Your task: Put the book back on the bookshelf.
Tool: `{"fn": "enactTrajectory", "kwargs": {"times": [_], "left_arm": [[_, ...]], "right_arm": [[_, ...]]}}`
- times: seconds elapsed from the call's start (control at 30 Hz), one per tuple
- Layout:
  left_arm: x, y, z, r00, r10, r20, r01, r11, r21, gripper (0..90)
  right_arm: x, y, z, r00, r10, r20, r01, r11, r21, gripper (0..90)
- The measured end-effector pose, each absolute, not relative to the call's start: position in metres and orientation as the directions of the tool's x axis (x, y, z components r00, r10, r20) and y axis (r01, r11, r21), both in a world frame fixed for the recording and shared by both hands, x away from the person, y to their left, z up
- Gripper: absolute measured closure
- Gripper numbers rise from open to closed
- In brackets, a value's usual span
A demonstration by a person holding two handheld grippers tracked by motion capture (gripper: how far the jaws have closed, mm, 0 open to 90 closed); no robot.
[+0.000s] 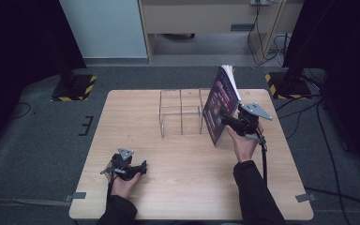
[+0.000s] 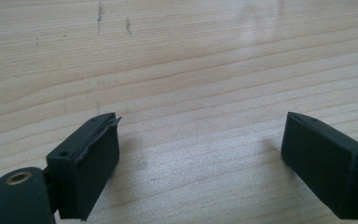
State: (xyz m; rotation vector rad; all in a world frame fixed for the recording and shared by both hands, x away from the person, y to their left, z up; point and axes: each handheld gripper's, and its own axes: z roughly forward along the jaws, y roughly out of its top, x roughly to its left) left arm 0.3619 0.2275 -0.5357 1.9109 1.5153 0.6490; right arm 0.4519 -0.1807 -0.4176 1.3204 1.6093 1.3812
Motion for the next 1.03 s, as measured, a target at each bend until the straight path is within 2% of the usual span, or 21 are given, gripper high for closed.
{"fn": "enactTrajectory", "kwargs": {"times": [0.23, 0.47, 0.8, 0.87, 1.03], "left_arm": [[0.362, 0.227, -0.536, 0.225, 0.974, 0.005, 0.676, -0.160, 0.719, 10.6], [0.362, 0.228, -0.536, 0.226, 0.974, 0.005, 0.676, -0.161, 0.719, 10.6], [0.362, 0.227, -0.536, 0.226, 0.974, 0.005, 0.676, -0.160, 0.719, 10.5], [0.362, 0.228, -0.536, 0.226, 0.974, 0.005, 0.676, -0.161, 0.719, 10.5], [0.362, 0.228, -0.536, 0.229, 0.973, 0.003, 0.677, -0.162, 0.718, 10.2]], "right_arm": [[0.429, -0.192, -0.417, -0.366, 0.924, 0.108, 0.300, 0.008, 0.954, 15.2], [0.409, -0.215, -0.442, -0.410, 0.909, 0.079, 0.341, 0.072, 0.937, 13.0], [0.395, -0.246, -0.493, -0.408, 0.909, 0.083, 0.459, 0.126, 0.880, 10.9], [0.395, -0.250, -0.503, -0.405, 0.913, 0.056, 0.503, 0.172, 0.847, 10.0], [0.391, -0.267, -0.518, -0.365, 0.930, 0.044, 0.573, 0.187, 0.798, 9.6]]}}
